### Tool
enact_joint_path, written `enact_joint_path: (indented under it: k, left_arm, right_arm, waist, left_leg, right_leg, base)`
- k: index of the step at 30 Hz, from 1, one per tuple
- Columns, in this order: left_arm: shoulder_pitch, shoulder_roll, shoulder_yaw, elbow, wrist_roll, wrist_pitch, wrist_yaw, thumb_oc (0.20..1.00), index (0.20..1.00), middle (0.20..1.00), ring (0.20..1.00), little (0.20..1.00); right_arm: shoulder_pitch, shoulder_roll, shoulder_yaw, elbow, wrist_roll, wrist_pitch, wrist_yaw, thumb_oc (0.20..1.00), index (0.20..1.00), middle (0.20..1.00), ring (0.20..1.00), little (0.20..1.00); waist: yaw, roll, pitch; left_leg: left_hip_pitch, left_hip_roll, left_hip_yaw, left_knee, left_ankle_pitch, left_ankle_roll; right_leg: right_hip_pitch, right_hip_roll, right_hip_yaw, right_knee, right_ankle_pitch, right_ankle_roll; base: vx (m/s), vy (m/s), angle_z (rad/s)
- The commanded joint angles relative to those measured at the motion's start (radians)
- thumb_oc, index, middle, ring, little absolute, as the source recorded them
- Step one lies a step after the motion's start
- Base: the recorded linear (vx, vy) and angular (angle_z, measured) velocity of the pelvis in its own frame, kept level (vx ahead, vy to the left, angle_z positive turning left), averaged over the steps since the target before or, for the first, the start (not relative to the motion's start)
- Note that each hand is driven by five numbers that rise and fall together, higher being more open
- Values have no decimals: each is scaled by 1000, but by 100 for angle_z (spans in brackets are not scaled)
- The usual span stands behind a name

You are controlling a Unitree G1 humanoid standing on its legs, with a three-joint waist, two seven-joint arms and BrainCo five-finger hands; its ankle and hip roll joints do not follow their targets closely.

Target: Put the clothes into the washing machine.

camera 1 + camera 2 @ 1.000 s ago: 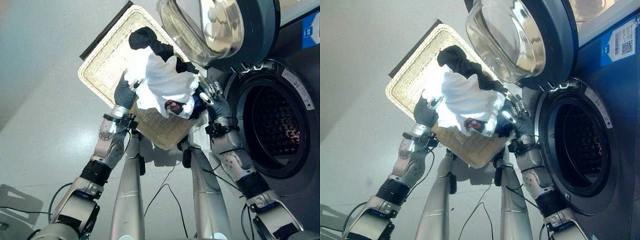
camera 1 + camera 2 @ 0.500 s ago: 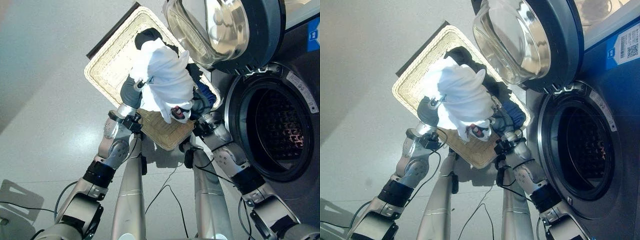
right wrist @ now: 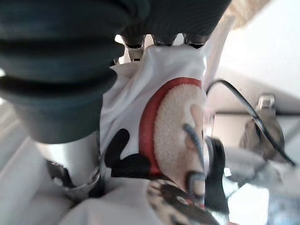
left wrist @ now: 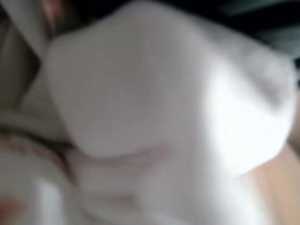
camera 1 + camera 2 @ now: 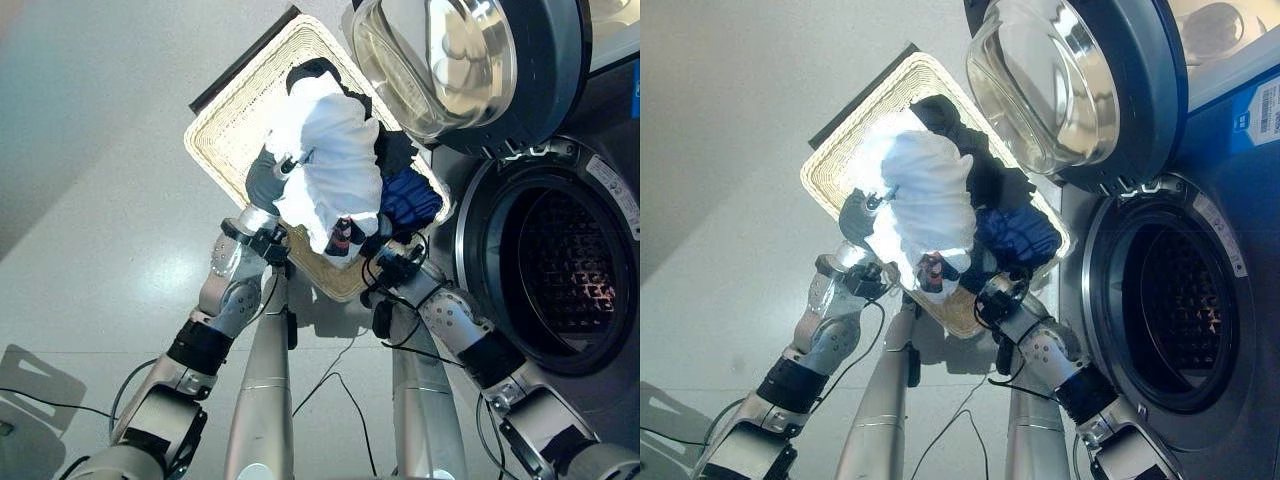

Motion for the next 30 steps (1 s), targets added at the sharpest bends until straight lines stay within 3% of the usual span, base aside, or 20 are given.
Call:
enact_joint_path:
  k: [1,10,22,30]
  left_arm:
    - [-73,24,-54,-93,231,-58,105,200,200,200,200,200]
    - [-97,100,-64,-52,404,-62,221,200,200,200,200,200]
    - [-89,185,-51,-57,731,-58,450,200,200,200,200,200]
    - [-76,194,-44,-71,779,-49,461,200,200,200,200,200]
  right_arm:
    - [-20,42,-4,-182,94,-35,121,1000,1000,1000,1000,1000]
    - [-26,24,-42,-214,119,-103,164,1000,1000,1000,1000,1000]
    - [2,-20,-90,-242,128,-244,62,1000,1000,1000,1000,1000]
    - [22,-24,-113,-248,113,-322,-5,1000,1000,1000,1000,1000]
  waist:
    - [-3,17,-9]
    - [-5,16,-9]
    - [-7,26,-9]
    - [-8,31,-9]
  left_leg:
    - [-13,-91,38,139,-139,41]
    - [-17,-86,44,144,-140,39]
    - [-26,-82,52,143,-136,37]
    - [-27,-79,55,132,-131,36]
  right_leg:
    - [82,32,-67,-372,296,112]
    - [79,30,-71,-371,297,115]
    - [69,27,-76,-365,294,119]
    - [63,27,-75,-363,294,123]
  base:
    - [0,0,0]
    - [0,0,0]
    - [0,0,0]
    - [0,0,0]
